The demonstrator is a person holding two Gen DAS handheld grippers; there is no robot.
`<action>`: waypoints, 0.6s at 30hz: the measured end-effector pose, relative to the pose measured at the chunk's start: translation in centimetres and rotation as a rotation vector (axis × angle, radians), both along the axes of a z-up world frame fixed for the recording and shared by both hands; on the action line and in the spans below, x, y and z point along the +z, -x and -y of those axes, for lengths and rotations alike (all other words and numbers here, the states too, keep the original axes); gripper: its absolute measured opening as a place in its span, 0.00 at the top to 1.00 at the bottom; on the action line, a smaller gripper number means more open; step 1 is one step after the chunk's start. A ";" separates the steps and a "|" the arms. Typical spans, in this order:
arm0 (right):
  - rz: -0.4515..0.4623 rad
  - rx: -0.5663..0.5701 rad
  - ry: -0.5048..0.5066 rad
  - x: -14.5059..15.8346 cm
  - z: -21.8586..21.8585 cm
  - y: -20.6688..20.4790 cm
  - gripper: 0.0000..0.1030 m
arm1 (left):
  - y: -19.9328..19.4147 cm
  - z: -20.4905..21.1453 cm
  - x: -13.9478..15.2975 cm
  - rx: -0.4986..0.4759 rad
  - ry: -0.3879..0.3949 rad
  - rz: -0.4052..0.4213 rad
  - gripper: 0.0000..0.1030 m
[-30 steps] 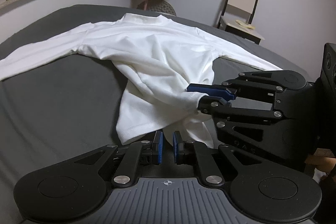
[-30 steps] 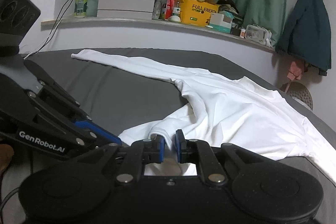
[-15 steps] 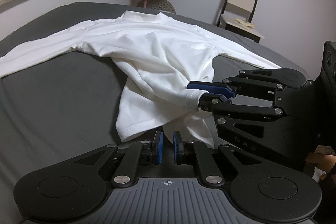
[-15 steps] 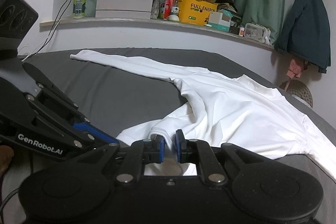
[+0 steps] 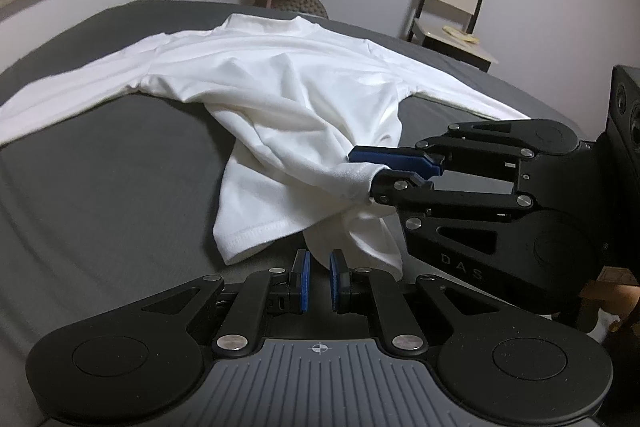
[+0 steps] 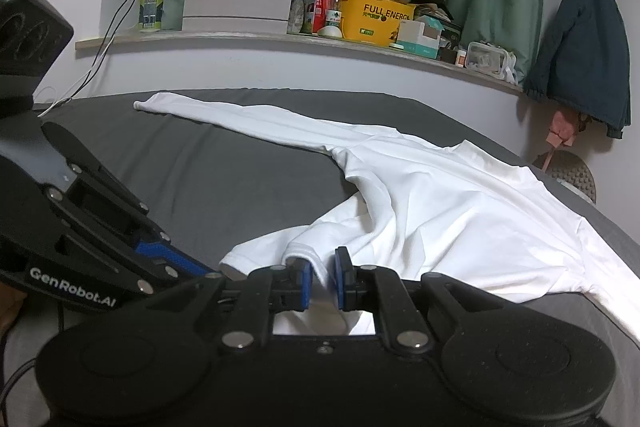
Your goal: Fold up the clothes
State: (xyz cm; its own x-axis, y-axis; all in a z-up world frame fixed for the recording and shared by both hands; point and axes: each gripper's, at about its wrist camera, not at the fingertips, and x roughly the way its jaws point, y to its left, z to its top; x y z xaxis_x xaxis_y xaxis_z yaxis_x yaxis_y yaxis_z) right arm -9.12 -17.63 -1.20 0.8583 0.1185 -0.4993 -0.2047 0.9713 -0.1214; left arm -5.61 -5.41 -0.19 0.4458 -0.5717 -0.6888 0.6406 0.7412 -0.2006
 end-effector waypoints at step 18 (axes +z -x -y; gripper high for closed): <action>0.068 0.017 -0.042 0.9 0.2 0.6 0.90 | -0.1 -0.6 0.3 -0.042 0.083 -0.013 0.91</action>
